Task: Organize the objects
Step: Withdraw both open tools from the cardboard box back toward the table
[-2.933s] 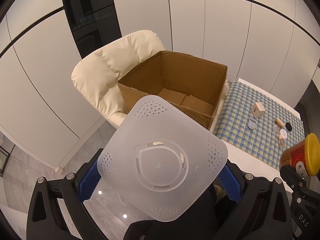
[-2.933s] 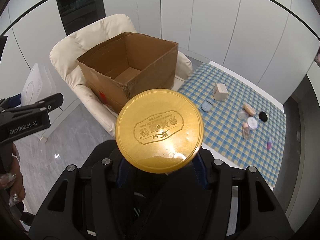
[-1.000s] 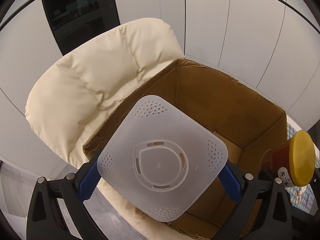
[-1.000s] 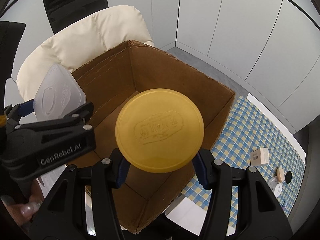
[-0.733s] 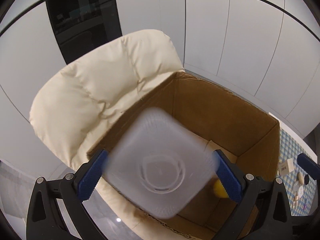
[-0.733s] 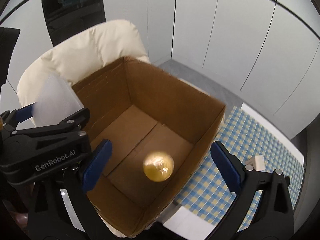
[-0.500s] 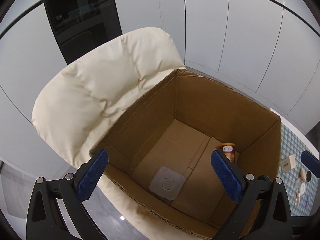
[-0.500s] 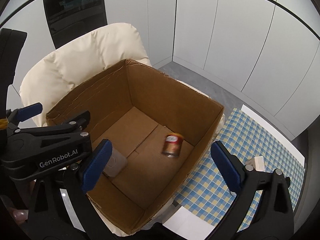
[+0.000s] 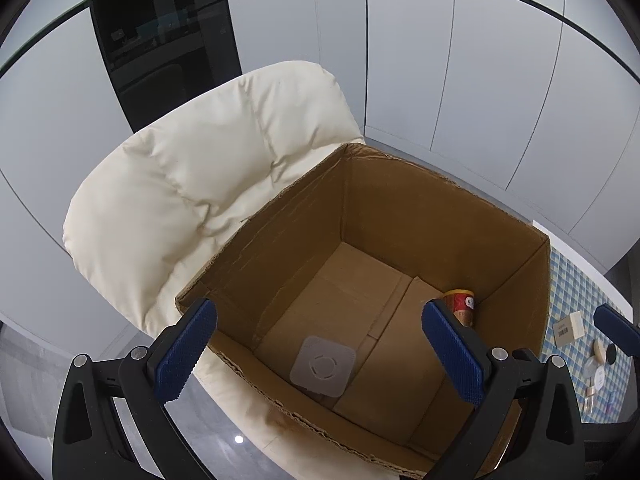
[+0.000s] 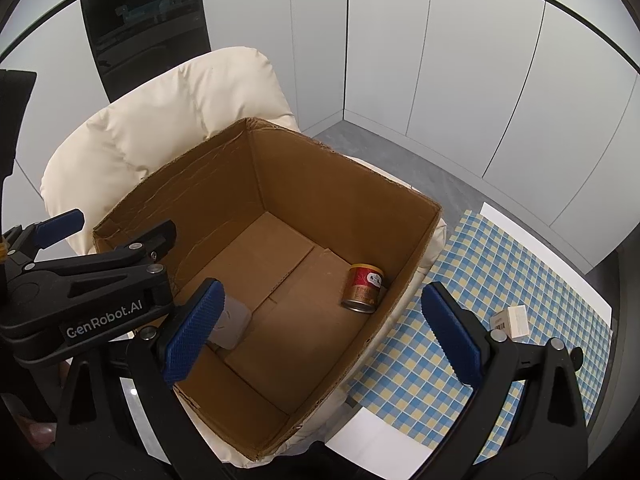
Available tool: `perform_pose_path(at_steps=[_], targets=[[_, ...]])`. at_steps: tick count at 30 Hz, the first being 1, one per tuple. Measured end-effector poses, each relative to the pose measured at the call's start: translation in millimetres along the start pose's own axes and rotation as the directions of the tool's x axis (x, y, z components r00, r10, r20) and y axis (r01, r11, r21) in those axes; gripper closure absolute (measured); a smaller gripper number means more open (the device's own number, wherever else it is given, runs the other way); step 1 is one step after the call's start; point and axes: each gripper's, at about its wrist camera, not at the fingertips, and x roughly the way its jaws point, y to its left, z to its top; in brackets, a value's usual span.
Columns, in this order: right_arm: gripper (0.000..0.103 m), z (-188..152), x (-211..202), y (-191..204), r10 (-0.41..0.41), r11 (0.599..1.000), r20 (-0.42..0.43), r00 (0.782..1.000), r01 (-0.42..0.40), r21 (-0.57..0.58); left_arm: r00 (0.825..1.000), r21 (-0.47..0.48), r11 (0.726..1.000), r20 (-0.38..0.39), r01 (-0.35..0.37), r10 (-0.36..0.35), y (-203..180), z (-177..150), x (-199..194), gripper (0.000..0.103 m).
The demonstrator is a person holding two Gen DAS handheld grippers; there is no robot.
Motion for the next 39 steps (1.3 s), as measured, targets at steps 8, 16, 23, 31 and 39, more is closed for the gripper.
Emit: perform_pose_path(at_steps=[8, 16, 23, 31, 39], targets=[[0.003, -2.9, -6.0, -0.9, -0.005, 1.0, 0.007, 1.0, 0.005, 0.001, 1.0, -0.025, 1.0, 0.004, 0.017, -0.017, 5.4, -4.2, -6.8, 0.0], [0.003, -6.6, -17.3, -1.4, -0.021, 1.0, 0.012, 1.0, 0.021, 0.002, 1.0, -0.031, 0.999, 0.003, 0.017, -0.016, 13.4, -11.2, -19.0, 0.001], [0.003, -12.6, -35.4, -5.2, -0.016, 1.0, 0.022, 1.0, 0.015, 0.02, 1.0, -0.039, 0.999, 0.006, 0.012, -0.012, 21.8, -19.4, -34.4, 0.001], [0.003, -29.8, -61.8, -7.7, -0.025, 0.999, 0.036, 0.999, 0.024, 0.027, 0.999, -0.022, 1.0, 0.052, 0.014, -0.013, 20.7, -39.3, -73.7, 0.001], [0.003, -56.5, -88.6, -12.8, -0.019, 0.998, 0.046, 0.999, 0.016, 0.06, 0.998, 0.012, 1.0, 0.061, -0.002, 0.001, 16.1, -65.8, -105.1, 0.001]])
